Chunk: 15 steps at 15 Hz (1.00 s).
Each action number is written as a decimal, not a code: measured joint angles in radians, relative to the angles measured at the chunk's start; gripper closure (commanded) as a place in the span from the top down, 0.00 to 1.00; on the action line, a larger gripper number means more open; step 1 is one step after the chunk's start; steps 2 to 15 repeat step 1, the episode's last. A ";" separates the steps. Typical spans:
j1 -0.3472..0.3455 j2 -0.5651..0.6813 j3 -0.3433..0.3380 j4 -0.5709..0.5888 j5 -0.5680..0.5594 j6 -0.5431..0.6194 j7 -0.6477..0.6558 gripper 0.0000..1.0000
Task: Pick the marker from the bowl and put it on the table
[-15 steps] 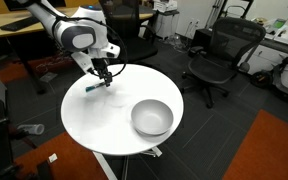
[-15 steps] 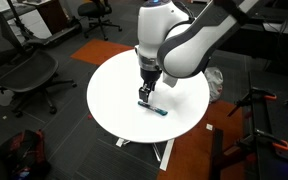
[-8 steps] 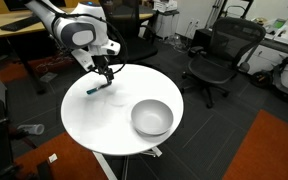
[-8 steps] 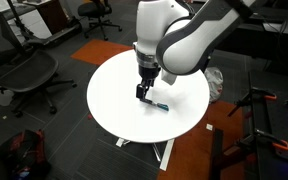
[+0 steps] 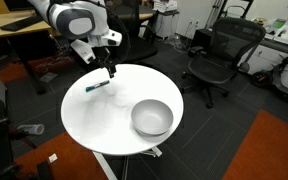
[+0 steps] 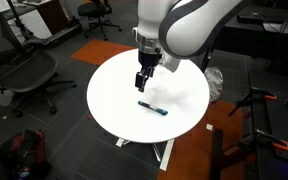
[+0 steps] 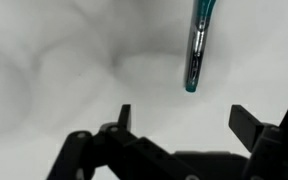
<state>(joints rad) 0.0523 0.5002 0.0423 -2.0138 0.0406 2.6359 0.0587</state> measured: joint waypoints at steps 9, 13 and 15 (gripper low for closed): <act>0.000 0.001 0.000 0.000 0.000 0.000 0.000 1.00; 0.000 0.001 0.000 0.000 0.000 0.000 0.000 1.00; 0.000 0.001 0.000 0.000 0.000 0.000 0.000 1.00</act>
